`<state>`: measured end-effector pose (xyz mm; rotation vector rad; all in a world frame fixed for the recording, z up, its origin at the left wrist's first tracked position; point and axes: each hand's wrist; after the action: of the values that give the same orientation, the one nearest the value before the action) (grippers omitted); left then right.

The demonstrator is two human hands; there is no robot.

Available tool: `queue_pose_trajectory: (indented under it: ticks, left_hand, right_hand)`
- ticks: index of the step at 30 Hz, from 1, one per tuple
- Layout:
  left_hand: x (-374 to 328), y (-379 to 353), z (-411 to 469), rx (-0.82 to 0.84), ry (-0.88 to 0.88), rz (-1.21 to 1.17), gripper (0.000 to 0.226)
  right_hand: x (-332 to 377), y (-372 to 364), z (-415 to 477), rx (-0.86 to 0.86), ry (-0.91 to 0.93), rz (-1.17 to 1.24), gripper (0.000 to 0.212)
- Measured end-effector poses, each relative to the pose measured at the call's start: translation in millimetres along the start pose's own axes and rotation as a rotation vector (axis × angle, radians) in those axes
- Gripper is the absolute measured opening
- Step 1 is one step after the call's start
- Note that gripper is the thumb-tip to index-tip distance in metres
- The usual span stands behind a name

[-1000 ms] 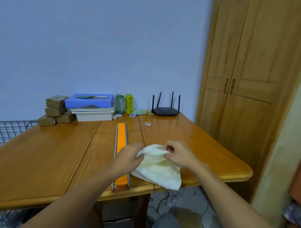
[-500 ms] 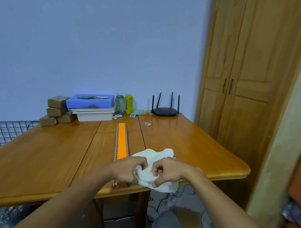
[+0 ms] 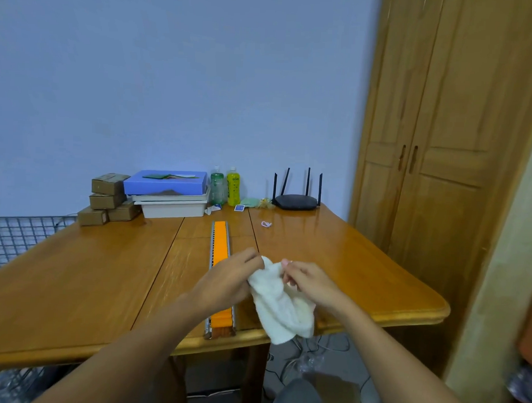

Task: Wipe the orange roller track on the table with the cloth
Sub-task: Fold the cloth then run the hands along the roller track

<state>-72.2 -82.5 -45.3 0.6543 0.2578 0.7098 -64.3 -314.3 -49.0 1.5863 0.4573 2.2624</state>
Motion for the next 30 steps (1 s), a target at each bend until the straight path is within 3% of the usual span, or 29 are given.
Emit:
queue_pose_trajectory:
  ticks: [3,7,9,11,14,17,19,23,25,28,30]
  left_hand:
    - [7,11,16,-0.112,0.119,-0.208,0.018]
    - [10,39,36,-0.201,0.347,-0.504,0.035]
    - [11,51,41,-0.218,0.389,-0.537,0.025]
    - [12,60,44,-0.273,0.406,-0.552,0.017]
    - [18,70,46,-0.416,0.448,-0.514,0.021]
    - [29,83,44,-0.459,0.486,-0.536,0.041]
    - [28,92,42,-0.452,0.588,-0.638,0.041]
    - [31,104,39,-0.391,1.029,-1.141,0.046]
    - [38,110,32,-0.292,1.027,-1.282,0.054]
    - [37,110,30,-0.207,0.964,-1.110,0.069]
    - [33,110,36,-0.342,0.987,-0.987,0.048]
  right_hand:
    - [2,-2,12,-0.215,-0.056,0.075,0.048]
    - [16,0,33,-0.383,-0.069,0.209,0.036]
    - [29,-2,42,-0.259,-0.133,0.309,0.043]
    - [36,-7,46,0.019,-0.280,0.455,0.063]
    - [38,-12,43,0.309,-0.367,0.618,0.065]
    - [47,-18,41,0.256,-0.319,0.697,0.064]
    - [61,-21,43,0.155,-0.251,0.720,0.057]
    - [94,-17,51,0.003,-0.154,0.672,0.037]
    - [107,-14,54,-0.033,-0.106,0.628,0.031]
    - [123,-12,56,-0.049,-0.029,0.581,0.030]
    - [129,-12,59,-0.049,0.003,0.553,0.030]
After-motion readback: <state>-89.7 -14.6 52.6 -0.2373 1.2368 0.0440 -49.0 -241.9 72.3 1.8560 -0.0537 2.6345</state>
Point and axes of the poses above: each hand's wrist, its own z-axis towards the middle knuckle, its own y-axis out of the back of the hand, x = y × z, and after that the axes turned 14 degrees about -x, right-handed
